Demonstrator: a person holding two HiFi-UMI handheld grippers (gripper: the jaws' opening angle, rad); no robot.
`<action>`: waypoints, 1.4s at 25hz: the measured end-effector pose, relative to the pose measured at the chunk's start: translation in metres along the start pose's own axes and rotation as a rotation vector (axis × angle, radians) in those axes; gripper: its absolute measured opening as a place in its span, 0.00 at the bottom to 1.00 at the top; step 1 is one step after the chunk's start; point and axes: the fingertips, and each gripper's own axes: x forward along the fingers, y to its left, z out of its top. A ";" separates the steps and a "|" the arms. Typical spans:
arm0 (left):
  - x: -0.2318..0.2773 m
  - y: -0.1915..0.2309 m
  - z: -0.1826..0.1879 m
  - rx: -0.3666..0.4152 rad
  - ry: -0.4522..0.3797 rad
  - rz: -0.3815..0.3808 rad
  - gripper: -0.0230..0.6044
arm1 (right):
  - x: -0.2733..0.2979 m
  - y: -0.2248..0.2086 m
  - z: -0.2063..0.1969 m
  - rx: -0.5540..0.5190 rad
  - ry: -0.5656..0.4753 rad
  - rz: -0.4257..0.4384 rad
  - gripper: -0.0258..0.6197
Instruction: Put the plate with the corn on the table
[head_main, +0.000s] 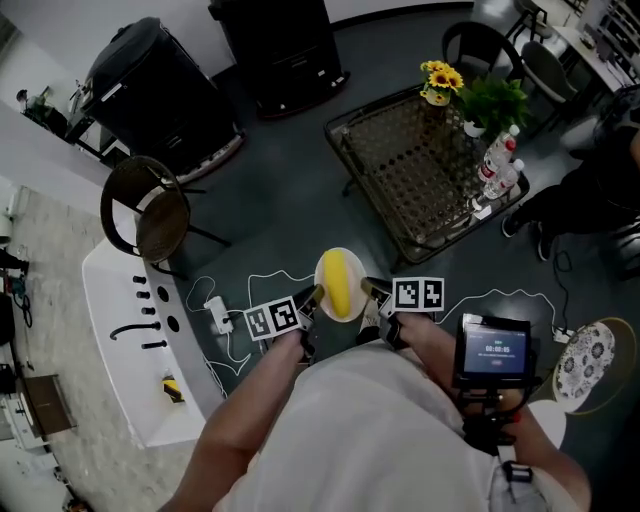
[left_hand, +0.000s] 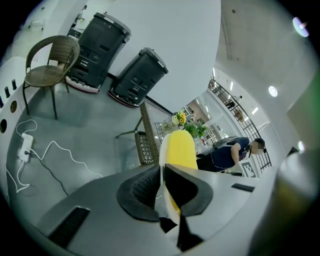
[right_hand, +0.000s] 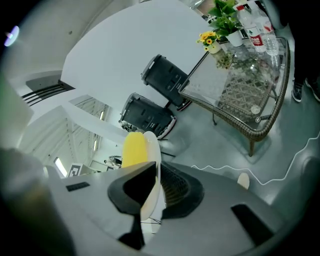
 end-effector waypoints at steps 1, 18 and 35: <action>0.009 -0.003 0.006 0.002 0.006 0.003 0.10 | 0.000 -0.005 0.009 0.007 -0.001 -0.001 0.09; 0.075 -0.041 0.052 0.051 0.045 0.005 0.10 | -0.019 -0.032 0.087 0.034 -0.085 0.004 0.09; 0.160 -0.091 0.075 0.184 0.208 -0.110 0.10 | -0.059 -0.084 0.138 0.165 -0.270 -0.080 0.09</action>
